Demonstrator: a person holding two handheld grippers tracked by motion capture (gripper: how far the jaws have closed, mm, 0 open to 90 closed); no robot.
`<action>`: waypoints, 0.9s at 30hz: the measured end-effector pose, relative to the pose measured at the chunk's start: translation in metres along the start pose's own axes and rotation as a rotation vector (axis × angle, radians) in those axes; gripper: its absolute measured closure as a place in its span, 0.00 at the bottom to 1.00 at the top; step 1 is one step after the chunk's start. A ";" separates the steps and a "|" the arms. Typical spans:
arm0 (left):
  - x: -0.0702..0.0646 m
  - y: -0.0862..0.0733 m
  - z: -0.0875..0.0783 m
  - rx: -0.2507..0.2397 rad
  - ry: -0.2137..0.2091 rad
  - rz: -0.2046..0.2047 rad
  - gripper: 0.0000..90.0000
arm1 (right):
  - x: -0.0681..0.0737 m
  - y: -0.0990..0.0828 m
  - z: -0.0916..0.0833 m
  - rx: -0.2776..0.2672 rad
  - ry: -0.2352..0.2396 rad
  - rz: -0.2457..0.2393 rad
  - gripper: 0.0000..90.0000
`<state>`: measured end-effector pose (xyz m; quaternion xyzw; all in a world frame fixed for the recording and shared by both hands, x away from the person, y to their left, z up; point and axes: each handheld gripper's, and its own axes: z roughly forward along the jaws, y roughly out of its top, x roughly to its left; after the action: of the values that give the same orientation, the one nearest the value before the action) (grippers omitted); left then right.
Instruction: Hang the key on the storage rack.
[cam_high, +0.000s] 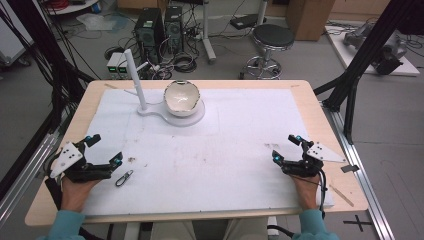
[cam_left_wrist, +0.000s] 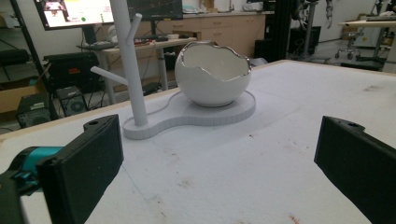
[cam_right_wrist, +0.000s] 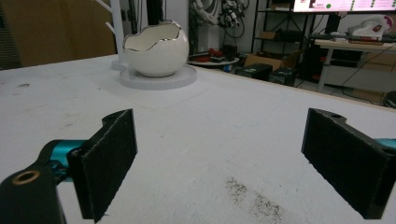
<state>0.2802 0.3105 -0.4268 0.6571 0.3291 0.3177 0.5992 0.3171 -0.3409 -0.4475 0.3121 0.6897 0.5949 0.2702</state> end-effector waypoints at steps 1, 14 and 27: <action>0.002 0.004 -0.001 0.008 -0.011 0.005 0.02 | 0.000 0.000 0.000 0.000 0.003 0.002 0.11; 0.006 0.066 0.004 0.203 -0.149 0.173 0.02 | 0.000 0.000 0.000 0.002 0.002 0.008 0.11; -0.011 0.084 0.031 0.464 -0.421 0.317 0.02 | 0.000 0.000 0.000 0.000 0.004 0.010 0.11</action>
<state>0.3038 0.2784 -0.3454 0.8699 0.1557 0.1812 0.4316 0.3170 -0.3413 -0.4475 0.3145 0.6886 0.5969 0.2657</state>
